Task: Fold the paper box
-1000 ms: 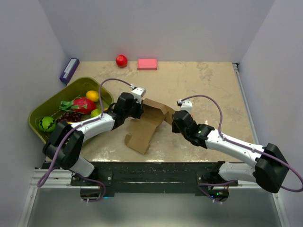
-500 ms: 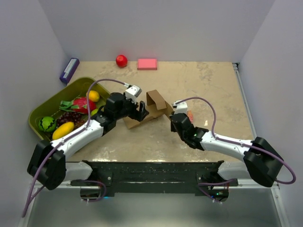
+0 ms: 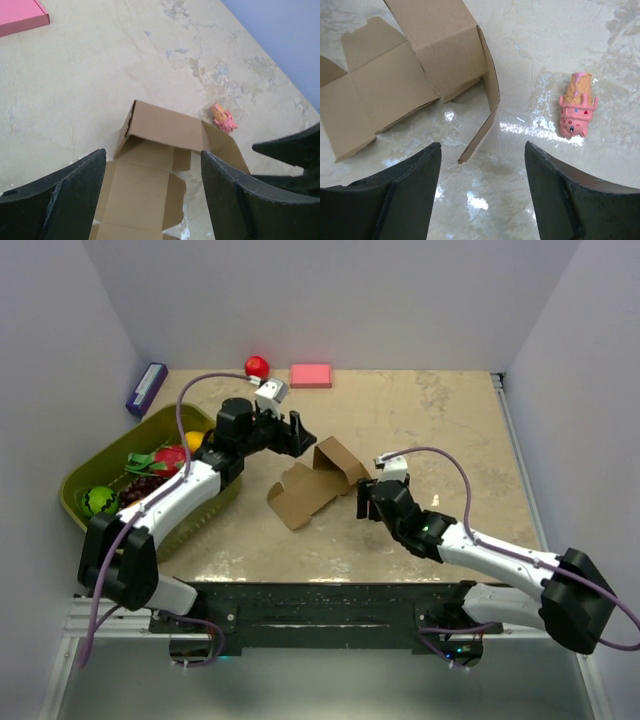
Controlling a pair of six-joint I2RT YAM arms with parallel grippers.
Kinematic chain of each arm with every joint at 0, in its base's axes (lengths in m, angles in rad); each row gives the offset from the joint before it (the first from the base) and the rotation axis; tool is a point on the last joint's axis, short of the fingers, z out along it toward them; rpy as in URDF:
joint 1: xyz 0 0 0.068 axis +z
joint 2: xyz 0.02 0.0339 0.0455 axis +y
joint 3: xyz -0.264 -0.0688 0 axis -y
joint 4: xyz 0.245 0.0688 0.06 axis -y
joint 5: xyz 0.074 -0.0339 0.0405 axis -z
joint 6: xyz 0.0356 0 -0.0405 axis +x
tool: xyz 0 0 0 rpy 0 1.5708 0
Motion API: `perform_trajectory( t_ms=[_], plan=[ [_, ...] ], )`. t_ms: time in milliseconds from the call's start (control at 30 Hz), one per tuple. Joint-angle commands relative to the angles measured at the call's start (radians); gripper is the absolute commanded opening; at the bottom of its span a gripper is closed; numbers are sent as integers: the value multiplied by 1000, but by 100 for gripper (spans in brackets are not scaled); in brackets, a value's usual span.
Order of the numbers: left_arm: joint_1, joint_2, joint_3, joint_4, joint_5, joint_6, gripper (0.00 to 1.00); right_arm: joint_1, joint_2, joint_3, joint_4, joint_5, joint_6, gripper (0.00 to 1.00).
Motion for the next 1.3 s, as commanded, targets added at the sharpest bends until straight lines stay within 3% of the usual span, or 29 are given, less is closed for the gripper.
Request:
perform_trajectory(
  t_ms=[0,133,233,400,833,1267],
  plan=[
    [18,126,147,33,49,-49,79,2,-94,86,-135,13,135,72],
    [18,229,214,38,52,-35,78,-4,-113,162,-149,-102,186,79],
    [25,321,309,-9,40,2,77,-60,-18,273,-203,-282,258,72],
    [31,444,363,1,121,-3,76,-140,92,285,-66,-487,381,70],
    [36,533,290,104,234,-87,76,-200,202,216,83,-498,472,69],
    [-45,337,69,121,176,-78,77,-235,145,201,31,-464,407,71]
  ],
)
